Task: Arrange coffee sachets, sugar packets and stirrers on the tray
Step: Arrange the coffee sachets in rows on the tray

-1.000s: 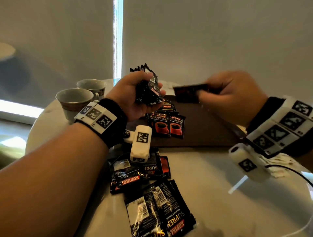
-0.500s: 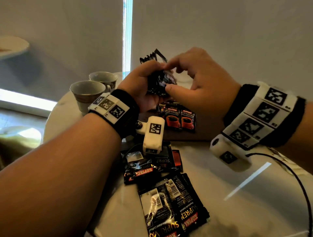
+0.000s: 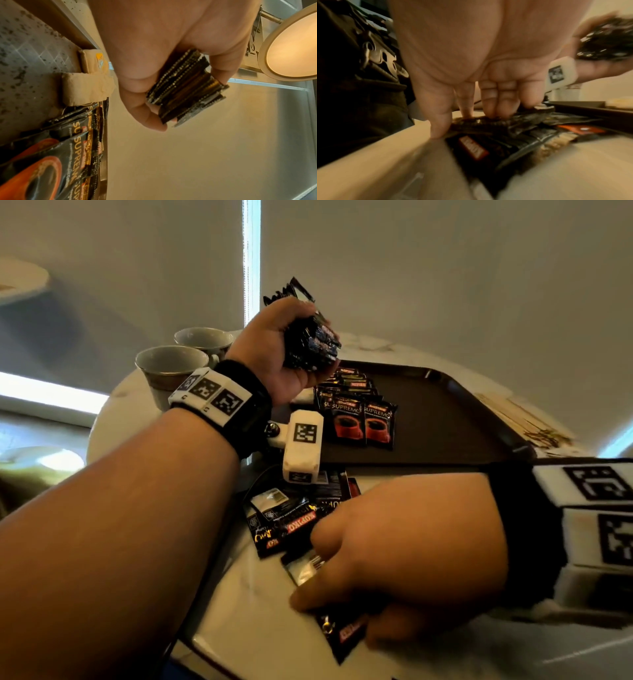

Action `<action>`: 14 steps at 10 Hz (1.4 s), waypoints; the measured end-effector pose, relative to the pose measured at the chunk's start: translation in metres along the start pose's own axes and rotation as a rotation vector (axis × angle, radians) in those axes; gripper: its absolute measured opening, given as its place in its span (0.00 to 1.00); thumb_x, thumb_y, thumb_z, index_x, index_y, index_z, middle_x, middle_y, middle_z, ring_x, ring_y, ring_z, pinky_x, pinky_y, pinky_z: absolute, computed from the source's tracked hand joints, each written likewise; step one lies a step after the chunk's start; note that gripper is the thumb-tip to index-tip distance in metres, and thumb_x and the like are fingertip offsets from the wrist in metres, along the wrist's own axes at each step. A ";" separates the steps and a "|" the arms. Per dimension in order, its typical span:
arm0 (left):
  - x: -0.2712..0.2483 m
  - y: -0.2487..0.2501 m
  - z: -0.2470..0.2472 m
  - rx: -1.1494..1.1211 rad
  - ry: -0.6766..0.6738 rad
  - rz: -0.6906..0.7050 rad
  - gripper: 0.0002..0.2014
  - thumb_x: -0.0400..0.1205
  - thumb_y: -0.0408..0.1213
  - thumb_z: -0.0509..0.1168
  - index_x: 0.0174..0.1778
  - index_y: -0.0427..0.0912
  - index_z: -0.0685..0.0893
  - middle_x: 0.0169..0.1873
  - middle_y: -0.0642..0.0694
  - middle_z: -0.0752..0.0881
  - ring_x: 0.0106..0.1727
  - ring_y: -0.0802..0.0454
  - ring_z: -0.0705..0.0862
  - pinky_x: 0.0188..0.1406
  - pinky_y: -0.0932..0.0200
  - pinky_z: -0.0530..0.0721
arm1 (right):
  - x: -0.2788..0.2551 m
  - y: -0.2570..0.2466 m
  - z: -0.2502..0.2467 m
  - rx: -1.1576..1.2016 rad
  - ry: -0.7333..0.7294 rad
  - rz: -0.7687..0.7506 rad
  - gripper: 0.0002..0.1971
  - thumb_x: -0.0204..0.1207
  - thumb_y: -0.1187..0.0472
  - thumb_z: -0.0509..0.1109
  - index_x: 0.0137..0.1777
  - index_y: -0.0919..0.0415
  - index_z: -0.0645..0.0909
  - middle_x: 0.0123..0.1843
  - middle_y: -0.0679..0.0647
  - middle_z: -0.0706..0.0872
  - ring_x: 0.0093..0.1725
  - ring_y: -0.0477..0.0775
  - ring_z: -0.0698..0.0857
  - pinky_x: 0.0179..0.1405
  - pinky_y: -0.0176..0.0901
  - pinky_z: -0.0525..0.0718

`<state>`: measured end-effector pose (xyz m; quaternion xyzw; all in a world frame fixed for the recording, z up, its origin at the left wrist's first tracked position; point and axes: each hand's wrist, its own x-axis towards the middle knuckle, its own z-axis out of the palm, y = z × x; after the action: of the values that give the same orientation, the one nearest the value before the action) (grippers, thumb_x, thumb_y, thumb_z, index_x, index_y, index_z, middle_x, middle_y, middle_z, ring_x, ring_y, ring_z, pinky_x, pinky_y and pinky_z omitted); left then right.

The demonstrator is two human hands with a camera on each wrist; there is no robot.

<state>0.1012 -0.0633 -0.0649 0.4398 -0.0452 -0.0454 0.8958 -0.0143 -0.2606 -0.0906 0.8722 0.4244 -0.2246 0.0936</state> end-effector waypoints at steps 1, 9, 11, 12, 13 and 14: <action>0.000 0.000 0.000 -0.015 0.004 0.002 0.28 0.72 0.39 0.71 0.69 0.35 0.78 0.57 0.34 0.82 0.55 0.39 0.85 0.51 0.42 0.88 | -0.005 0.003 0.006 -0.031 0.116 -0.125 0.14 0.70 0.28 0.73 0.33 0.08 0.69 0.39 0.11 0.75 0.41 0.16 0.78 0.21 0.23 0.76; -0.002 -0.001 0.004 0.007 -0.025 0.026 0.38 0.72 0.41 0.69 0.79 0.29 0.73 0.57 0.33 0.85 0.53 0.41 0.91 0.49 0.43 0.90 | -0.045 0.070 -0.014 0.128 0.118 0.055 0.34 0.77 0.46 0.75 0.80 0.27 0.65 0.57 0.31 0.69 0.53 0.31 0.76 0.51 0.20 0.74; -0.007 0.000 0.006 0.036 -0.084 -0.011 0.37 0.75 0.42 0.68 0.79 0.28 0.73 0.52 0.37 0.88 0.52 0.43 0.91 0.46 0.49 0.91 | -0.044 0.065 -0.059 0.208 0.332 0.094 0.26 0.62 0.32 0.78 0.60 0.33 0.79 0.55 0.34 0.77 0.53 0.32 0.78 0.47 0.29 0.81; -0.009 0.000 0.008 0.086 -0.141 -0.024 0.35 0.79 0.43 0.67 0.80 0.28 0.72 0.55 0.37 0.89 0.54 0.43 0.91 0.47 0.48 0.91 | -0.034 0.074 -0.087 0.479 0.734 0.091 0.34 0.50 0.30 0.84 0.52 0.43 0.76 0.54 0.44 0.82 0.49 0.39 0.83 0.44 0.35 0.83; -0.013 0.002 0.010 0.076 -0.206 -0.038 0.31 0.78 0.43 0.68 0.75 0.31 0.77 0.58 0.36 0.89 0.54 0.41 0.91 0.51 0.46 0.91 | -0.015 0.072 -0.110 0.513 0.876 0.121 0.43 0.41 0.30 0.83 0.54 0.42 0.70 0.66 0.48 0.77 0.58 0.47 0.81 0.50 0.42 0.87; -0.014 0.005 0.012 0.053 -0.281 -0.059 0.36 0.76 0.45 0.73 0.77 0.30 0.75 0.58 0.33 0.88 0.56 0.37 0.89 0.56 0.42 0.88 | 0.008 0.065 -0.123 0.606 0.800 0.061 0.43 0.46 0.47 0.91 0.58 0.49 0.69 0.66 0.47 0.77 0.56 0.45 0.82 0.43 0.36 0.89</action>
<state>0.0865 -0.0677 -0.0543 0.4539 -0.1583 -0.1317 0.8669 0.0794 -0.2519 0.0125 0.8900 0.3171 0.0172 -0.3272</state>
